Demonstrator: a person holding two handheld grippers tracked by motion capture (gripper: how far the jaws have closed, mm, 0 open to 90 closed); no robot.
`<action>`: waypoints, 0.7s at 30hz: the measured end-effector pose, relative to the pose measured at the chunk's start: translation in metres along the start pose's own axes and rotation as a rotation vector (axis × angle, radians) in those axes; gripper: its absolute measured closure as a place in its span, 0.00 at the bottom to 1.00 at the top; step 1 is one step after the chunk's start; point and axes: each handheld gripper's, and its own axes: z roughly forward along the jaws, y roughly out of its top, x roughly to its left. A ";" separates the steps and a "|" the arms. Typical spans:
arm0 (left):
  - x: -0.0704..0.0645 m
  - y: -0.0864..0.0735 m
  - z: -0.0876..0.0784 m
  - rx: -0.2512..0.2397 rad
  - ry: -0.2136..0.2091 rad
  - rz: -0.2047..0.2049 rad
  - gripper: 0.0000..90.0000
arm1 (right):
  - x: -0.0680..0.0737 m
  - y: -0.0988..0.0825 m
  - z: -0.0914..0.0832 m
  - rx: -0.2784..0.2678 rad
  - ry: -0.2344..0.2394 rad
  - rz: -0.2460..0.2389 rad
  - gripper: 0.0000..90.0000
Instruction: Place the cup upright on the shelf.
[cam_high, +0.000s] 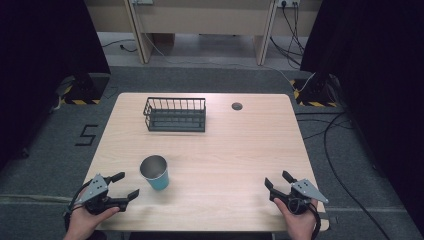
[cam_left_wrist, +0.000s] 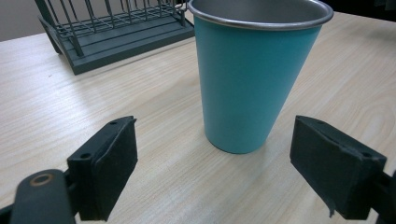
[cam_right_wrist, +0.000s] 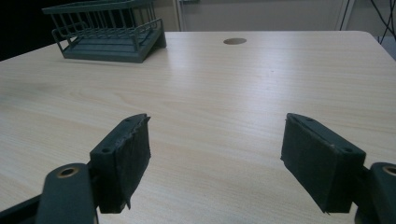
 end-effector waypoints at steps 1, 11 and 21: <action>0.000 0.000 0.000 0.003 -0.003 0.001 0.16 | 0.000 0.000 0.000 0.003 0.003 -0.002 0.27; -0.013 0.006 0.013 0.003 -0.049 0.008 0.16 | -0.001 0.000 0.000 0.005 0.005 0.016 0.26; -0.019 0.011 0.029 0.015 -0.047 -0.009 0.16 | -0.003 0.000 0.001 0.006 0.005 0.019 0.25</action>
